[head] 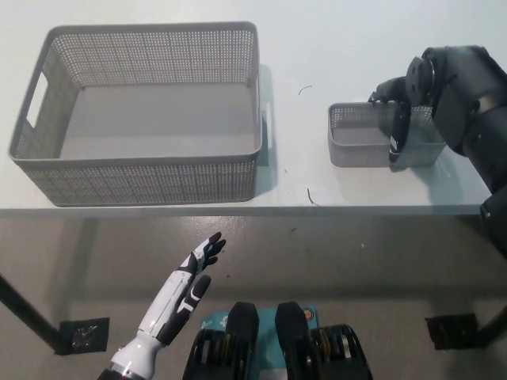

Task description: Use the right hand to pick up a small rectangular container and put it into a bigger container on the left side

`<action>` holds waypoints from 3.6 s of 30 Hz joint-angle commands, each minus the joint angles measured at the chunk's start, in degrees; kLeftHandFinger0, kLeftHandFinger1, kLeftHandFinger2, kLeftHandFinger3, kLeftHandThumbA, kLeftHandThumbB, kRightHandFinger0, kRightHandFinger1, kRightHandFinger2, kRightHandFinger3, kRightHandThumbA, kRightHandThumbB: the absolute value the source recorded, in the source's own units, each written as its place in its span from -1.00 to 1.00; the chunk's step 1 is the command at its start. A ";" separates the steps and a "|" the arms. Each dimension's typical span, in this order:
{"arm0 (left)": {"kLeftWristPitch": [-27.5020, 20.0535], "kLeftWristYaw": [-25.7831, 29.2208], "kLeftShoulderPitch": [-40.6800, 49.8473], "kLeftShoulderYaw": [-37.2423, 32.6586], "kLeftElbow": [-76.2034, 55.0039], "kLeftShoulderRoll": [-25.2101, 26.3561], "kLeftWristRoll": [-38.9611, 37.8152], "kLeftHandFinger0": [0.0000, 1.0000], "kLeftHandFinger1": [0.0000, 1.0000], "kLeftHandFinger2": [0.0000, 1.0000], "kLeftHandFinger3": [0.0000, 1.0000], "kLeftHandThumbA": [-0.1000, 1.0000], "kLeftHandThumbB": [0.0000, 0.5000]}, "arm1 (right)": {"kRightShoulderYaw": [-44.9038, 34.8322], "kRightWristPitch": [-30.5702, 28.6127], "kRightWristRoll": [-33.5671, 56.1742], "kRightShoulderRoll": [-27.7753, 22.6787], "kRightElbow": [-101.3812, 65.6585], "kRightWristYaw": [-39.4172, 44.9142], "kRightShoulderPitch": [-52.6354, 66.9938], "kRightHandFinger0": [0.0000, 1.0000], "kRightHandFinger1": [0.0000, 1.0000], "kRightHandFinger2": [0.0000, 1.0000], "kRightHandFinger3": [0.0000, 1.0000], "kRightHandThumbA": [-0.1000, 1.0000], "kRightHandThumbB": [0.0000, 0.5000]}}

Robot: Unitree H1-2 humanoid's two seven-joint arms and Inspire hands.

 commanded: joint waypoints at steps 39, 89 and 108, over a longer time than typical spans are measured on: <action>-2.95 1.15 2.05 0.34 -1.60 -0.49 0.07 1.00 1.00 1.00 1.00 1.00 0.30 | -9.75 -11.75 2.16 -6.25 -3.12 -44.44 -2.26 -0.85 0.01 0.80 0.65 -1.00 -0.35; -2.37 -1.34 2.32 -1.86 -0.48 -0.58 0.48 1.00 1.00 1.00 1.00 1.00 0.40 | -9.45 -6.44 -0.72 21.01 0.25 -42.06 -13.88 -0.99 -0.48 0.14 0.16 -1.00 0.07; -1.18 -2.65 0.42 -2.86 -0.56 0.67 1.20 1.00 1.00 1.00 1.00 1.00 0.45 | -9.62 -3.25 0.94 23.25 0.95 -28.31 -9.70 1.00 1.00 1.00 1.00 0.72 1.00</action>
